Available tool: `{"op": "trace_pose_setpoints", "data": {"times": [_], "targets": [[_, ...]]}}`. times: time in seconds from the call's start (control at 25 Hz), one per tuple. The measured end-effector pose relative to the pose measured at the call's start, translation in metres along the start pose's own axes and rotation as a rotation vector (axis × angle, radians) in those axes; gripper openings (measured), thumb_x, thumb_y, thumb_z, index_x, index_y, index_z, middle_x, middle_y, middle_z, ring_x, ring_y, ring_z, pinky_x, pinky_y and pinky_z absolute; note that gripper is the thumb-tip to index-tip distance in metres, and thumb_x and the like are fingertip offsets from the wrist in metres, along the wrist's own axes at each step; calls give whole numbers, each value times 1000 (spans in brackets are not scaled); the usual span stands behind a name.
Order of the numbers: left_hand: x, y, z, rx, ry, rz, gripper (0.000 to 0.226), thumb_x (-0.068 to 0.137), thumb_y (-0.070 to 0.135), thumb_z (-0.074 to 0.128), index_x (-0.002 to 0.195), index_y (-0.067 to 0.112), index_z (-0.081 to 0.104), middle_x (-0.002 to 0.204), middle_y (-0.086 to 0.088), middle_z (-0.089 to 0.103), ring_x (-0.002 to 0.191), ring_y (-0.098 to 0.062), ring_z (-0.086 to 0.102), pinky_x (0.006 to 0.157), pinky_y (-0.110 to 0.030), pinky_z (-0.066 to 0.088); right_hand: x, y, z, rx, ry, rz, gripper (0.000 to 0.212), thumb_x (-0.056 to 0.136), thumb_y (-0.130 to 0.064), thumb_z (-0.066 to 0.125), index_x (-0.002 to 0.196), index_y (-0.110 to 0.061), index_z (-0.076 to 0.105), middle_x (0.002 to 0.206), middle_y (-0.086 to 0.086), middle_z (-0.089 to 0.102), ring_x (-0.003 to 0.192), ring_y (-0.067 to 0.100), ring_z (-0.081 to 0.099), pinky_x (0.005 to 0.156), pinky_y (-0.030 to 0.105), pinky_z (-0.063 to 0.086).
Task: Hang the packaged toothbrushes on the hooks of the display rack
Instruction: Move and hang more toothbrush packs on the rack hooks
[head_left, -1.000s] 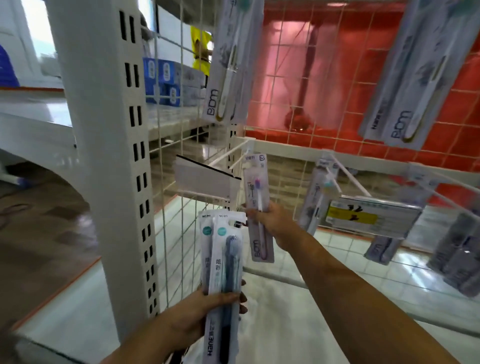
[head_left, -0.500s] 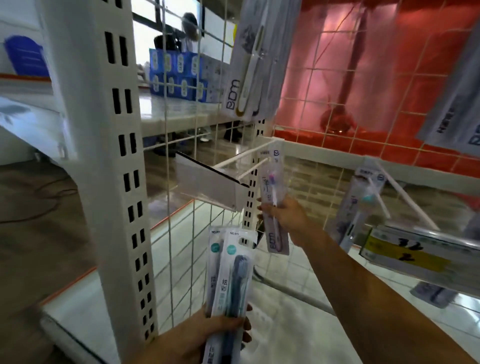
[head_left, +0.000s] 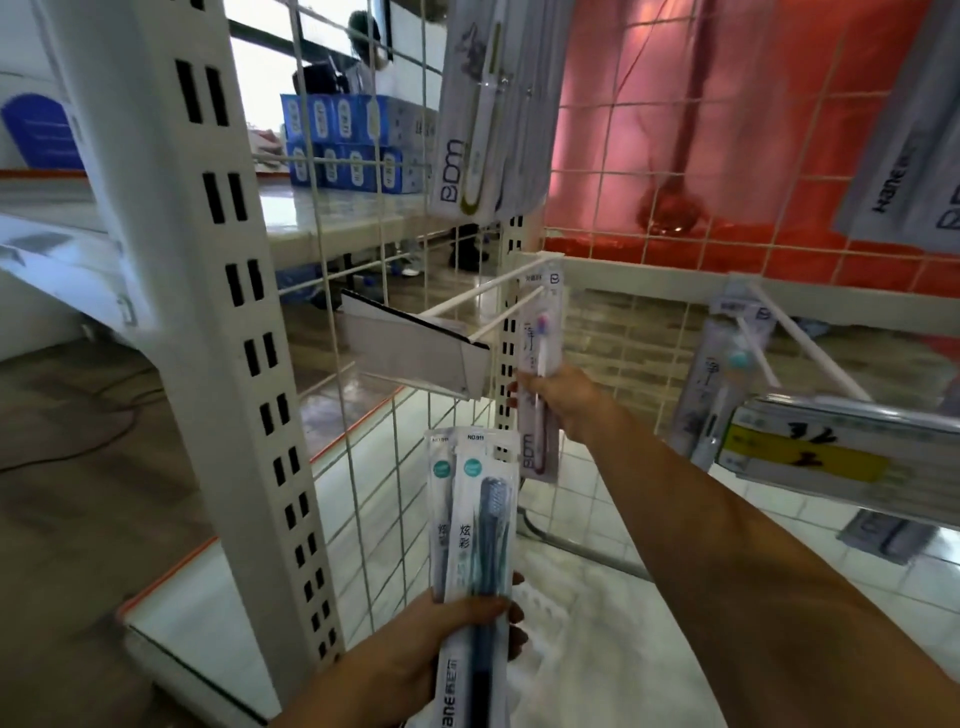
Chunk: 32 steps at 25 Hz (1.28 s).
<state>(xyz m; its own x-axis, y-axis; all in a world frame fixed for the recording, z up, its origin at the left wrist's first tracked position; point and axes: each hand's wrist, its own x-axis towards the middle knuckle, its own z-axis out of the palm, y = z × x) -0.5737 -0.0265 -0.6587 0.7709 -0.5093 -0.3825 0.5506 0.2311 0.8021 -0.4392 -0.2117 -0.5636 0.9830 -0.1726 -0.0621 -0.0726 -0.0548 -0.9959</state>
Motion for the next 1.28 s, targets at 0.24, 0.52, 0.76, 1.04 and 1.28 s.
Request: {"op": "trace_pose_setpoints", "data": {"times": [0.24, 0.52, 0.76, 1.04, 1.28], "targets": [[-6, 3, 7, 57, -50, 10, 20, 63, -2, 75, 83, 0, 74, 76, -22, 66, 67, -33, 65, 70, -42, 56, -16, -1, -6, -69, 58, -21, 42, 84, -15, 67, 120, 2, 53, 121, 21, 59, 112, 34, 56, 98, 37, 45], [15, -5, 43, 152, -178, -34, 33, 53, -4, 82, 84, -2, 73, 72, -24, 66, 62, -33, 66, 71, -45, 55, -84, 45, -56, -37, 62, 89, 25, 92, -12, 56, 116, -6, 54, 123, 14, 56, 99, 21, 54, 79, 26, 43], [22, -38, 99, 155, -360, -90, 45, 61, 3, 77, 103, 0, 63, 75, -18, 68, 63, -26, 65, 66, -36, 58, -189, 77, -129, -71, 217, 159, 11, 90, -17, 60, 101, -13, 60, 107, 9, 65, 90, 18, 64, 74, 24, 55], [4, -84, 173, 225, -479, -144, 40, 60, 9, 68, 100, 4, 63, 77, -17, 72, 61, -24, 69, 56, -31, 58, -307, 88, -179, -110, 237, 255, 23, 95, -32, 50, 100, -14, 63, 97, 3, 67, 90, 17, 65, 81, 30, 54], [-8, -97, 209, 282, -490, -73, 39, 63, 11, 65, 102, 8, 64, 75, -12, 72, 66, -24, 70, 57, -31, 58, -330, 78, -252, -131, 335, 290, 16, 94, -29, 53, 93, -16, 61, 95, 1, 66, 83, 13, 63, 79, 28, 54]]}}
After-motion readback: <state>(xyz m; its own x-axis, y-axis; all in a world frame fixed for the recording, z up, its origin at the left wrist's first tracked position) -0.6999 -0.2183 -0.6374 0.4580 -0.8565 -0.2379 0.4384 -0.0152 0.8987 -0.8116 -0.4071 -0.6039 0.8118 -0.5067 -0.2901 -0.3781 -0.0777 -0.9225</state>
